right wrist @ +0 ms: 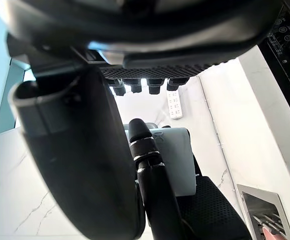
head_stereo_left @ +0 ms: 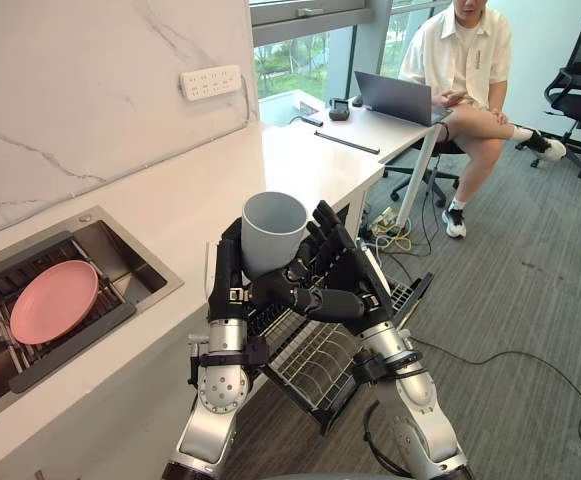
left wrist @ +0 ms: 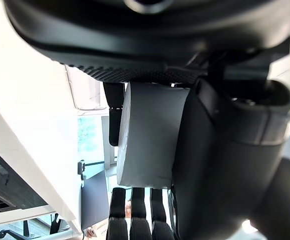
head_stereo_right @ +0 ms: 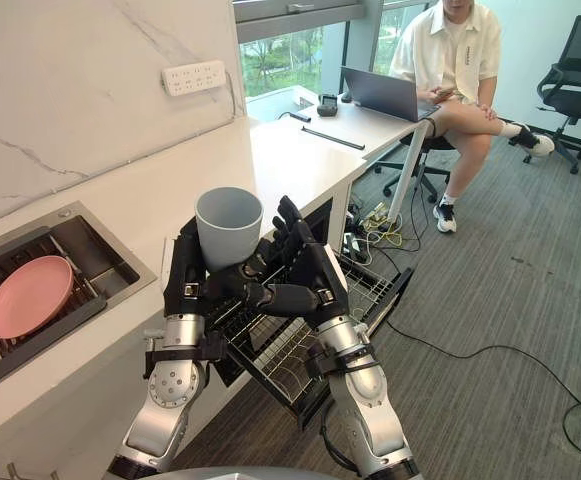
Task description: Walk over to the sink, pick up the cup, carry it to the dishwasher, place the cup inside the dishwasher, then close the dishwasher door
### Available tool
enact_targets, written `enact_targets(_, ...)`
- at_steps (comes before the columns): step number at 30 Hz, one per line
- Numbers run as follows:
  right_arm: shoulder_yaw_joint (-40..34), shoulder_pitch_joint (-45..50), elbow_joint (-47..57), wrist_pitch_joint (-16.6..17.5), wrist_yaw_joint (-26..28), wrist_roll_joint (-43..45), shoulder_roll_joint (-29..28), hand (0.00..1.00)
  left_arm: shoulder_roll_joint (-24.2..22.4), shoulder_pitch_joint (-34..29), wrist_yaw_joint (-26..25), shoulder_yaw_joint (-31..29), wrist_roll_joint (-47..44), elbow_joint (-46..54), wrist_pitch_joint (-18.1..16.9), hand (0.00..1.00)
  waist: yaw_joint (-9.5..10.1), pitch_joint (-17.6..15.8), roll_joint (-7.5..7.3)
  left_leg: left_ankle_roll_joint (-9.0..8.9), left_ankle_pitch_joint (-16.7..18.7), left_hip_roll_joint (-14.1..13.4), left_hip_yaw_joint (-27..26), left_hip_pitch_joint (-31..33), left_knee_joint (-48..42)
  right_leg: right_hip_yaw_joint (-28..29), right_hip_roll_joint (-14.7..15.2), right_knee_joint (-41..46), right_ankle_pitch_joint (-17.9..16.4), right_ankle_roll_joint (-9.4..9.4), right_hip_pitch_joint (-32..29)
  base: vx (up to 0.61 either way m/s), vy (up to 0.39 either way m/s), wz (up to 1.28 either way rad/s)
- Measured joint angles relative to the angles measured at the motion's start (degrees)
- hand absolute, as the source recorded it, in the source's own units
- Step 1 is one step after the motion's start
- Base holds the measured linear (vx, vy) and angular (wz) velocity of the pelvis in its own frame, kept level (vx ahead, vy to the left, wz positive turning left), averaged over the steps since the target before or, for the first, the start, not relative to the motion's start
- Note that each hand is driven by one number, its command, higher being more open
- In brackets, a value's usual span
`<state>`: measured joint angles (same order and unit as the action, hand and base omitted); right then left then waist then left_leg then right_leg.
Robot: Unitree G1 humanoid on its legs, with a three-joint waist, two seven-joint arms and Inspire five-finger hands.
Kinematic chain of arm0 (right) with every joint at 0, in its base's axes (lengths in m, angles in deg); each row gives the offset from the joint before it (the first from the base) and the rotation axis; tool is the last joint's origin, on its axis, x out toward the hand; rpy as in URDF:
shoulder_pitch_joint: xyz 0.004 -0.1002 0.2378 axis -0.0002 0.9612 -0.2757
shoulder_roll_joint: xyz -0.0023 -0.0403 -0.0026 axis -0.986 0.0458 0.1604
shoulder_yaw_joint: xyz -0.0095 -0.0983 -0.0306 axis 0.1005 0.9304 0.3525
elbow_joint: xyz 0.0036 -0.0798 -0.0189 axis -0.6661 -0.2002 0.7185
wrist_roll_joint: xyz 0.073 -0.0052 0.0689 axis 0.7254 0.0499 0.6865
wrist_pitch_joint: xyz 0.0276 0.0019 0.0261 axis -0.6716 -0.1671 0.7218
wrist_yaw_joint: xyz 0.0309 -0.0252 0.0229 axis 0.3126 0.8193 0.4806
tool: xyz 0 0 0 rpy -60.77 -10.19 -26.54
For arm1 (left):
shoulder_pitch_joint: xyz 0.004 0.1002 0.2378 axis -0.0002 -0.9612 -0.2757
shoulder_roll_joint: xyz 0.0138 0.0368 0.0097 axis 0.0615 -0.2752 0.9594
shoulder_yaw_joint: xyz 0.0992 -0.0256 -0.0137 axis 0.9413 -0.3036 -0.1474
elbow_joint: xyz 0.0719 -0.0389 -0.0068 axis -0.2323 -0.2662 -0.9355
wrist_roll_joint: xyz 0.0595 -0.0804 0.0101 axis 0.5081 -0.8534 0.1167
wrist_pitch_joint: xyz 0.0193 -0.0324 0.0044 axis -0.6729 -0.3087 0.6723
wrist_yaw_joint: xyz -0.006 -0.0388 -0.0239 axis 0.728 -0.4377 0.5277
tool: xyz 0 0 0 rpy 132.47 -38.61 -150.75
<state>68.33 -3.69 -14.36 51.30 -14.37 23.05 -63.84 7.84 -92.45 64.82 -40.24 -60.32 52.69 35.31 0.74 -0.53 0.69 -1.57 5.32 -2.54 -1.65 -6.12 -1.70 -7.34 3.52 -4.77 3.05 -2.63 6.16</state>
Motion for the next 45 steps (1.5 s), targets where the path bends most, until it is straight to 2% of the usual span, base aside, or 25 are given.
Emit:
enact_targets(16, 1.0, -0.98, -2.04, 0.01, -1.09, -0.05, -0.03, 1.0, 0.14, -1.49, -0.05, 2.12, 0.07, -0.02, 0.88, 0.0, 0.14, 0.77, -1.19, 0.06, -0.96, 0.23, 0.44, -0.44, 1.47, -0.81, 0.22, 0.0, 0.0, 0.0, 0.02, -0.01, -0.002, 0.01)
enact_targets(33, 0.85, -2.43, -3.37, 0.01, -1.36, -0.04, 0.0, 1.0, 1.25, -2.86, 0.32, 3.94, 2.43, -2.33, 1.08, 0.0, 0.32, 1.35, -1.7, 0.12, -1.36, 0.49, 0.82, -0.66, 2.13, -1.23, 0.49, 0.05, 0.06, -0.1, 0.25, -0.01, -0.001, 0.01)
enact_targets(45, 0.62, -3.46, -4.12, -0.01, -1.27, 0.02, 0.01, 1.0, 1.27, -3.64, 0.78, 4.15, 2.54, -2.32, 1.03, 0.0, 1.12, 1.36, -1.69, 0.11, -1.82, 0.68, 1.38, -1.06, 2.92, -2.07, 0.76, 0.04, 0.03, -0.14, 0.71, -0.02, -0.002, 0.03)
